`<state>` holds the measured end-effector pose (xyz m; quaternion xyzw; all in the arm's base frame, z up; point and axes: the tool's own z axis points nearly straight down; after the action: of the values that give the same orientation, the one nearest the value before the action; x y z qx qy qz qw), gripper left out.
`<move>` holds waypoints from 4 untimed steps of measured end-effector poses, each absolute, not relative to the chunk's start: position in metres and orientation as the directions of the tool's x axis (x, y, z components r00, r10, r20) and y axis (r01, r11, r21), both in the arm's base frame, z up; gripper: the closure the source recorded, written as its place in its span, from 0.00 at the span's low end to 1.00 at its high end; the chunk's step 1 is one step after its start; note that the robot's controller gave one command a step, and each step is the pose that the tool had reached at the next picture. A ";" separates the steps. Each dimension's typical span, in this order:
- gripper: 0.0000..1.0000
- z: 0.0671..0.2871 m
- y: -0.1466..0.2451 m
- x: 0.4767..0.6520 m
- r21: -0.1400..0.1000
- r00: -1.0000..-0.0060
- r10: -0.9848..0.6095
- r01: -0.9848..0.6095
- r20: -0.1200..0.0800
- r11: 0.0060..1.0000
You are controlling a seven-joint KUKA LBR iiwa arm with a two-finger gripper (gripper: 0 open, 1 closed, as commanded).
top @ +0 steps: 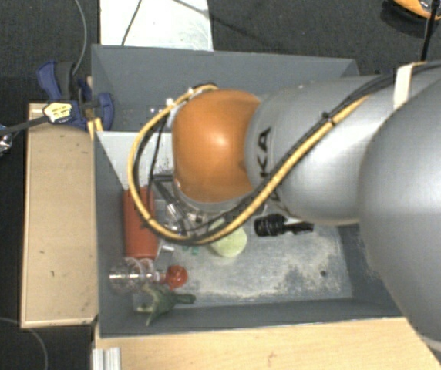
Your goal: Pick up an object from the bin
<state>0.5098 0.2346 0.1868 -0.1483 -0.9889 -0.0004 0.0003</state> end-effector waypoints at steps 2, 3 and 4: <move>0.00 0.212 0.217 0.518 0.001 -0.894 0.449 0.449 0.002 0.894; 0.00 0.224 0.216 0.533 0.003 -0.850 0.527 0.527 -0.002 0.850; 0.00 0.218 0.219 0.553 0.006 -0.951 0.310 0.310 -0.004 0.951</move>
Offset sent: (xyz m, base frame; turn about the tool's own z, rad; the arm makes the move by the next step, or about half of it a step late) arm 0.0397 -0.0320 0.0415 0.2825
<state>0.5535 0.2191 0.2185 -0.1571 -0.9876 -0.0024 -0.0023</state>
